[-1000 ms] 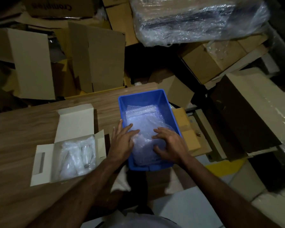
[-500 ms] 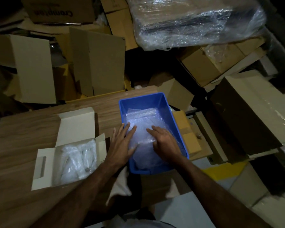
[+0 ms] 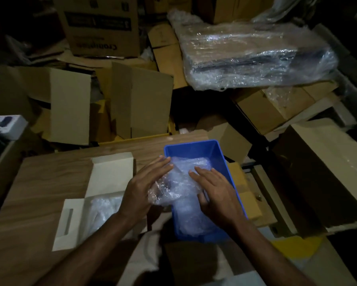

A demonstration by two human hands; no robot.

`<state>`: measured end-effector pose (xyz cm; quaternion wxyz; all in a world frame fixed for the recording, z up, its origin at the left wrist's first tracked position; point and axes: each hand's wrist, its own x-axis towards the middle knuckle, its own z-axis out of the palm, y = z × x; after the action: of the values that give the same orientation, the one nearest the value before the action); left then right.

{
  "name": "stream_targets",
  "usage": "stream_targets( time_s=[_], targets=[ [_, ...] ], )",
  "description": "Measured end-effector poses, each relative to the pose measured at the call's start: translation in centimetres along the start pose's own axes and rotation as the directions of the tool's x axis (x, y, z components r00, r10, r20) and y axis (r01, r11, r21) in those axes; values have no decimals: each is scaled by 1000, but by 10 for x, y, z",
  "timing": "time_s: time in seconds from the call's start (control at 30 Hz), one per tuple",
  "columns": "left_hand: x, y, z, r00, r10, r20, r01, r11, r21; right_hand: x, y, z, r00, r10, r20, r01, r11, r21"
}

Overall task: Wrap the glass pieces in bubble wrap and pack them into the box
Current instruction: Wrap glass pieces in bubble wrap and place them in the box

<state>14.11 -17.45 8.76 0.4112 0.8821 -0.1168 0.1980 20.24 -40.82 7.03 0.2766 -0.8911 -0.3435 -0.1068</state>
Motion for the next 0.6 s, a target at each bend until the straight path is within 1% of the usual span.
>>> stream_targets(
  time_s=[0.1, 0.17, 0.23, 0.3, 0.37, 0.4, 0.43, 0.47, 0.5, 0.53, 0.57, 0.6],
  targets=[
    [-14, 3, -35, 995, 39, -94, -29, 994, 106, 12, -18, 2, 1000, -17, -10, 17, 997, 70],
    [-27, -1, -60, 990, 72, -119, -48, 981, 189, 21, -30, 4, 999, -33, -36, 37, 991, 129],
    [-42, -5, -79, 992, 58, -111, -30, 970, 243, 30, -46, 7, 998, -55, -34, 61, 975, 212],
    [-54, -5, -95, 999, 15, -43, -4, 971, 237, 40, -66, 10, 994, -106, 7, 101, 964, 247],
    [-63, -3, -111, 1000, 2, 3, -2, 973, 229, 52, -83, 10, 985, -169, 39, 156, 961, 229],
    [-68, -5, -119, 1000, -17, 5, 15, 980, 199, 59, -90, 10, 981, -181, 64, 162, 960, 229],
    [-72, -6, -125, 998, -54, -20, 56, 990, 127, 66, -96, 11, 980, -172, 96, 142, 955, 259],
    [-75, -7, -132, 991, -120, -66, 123, 992, 30, 73, -101, 13, 982, -135, 134, 84, 941, 328],
    [-76, -5, -137, 972, -204, -121, 196, 978, -72, 80, -107, 16, 980, -69, 188, -22, 897, 442],
    [-76, -4, -140, 939, -294, -180, 269, 951, -152, 86, -111, 21, 961, 16, 276, -179, 797, 576],
    [-74, -2, -141, 887, -404, -224, 354, 906, -230, 92, -115, 25, 916, 80, 393, -352, 630, 692],
    [-73, -1, -140, 818, -519, -248, 437, 841, -319, 95, -118, 28, 857, 91, 507, -495, 416, 763]
  ],
)
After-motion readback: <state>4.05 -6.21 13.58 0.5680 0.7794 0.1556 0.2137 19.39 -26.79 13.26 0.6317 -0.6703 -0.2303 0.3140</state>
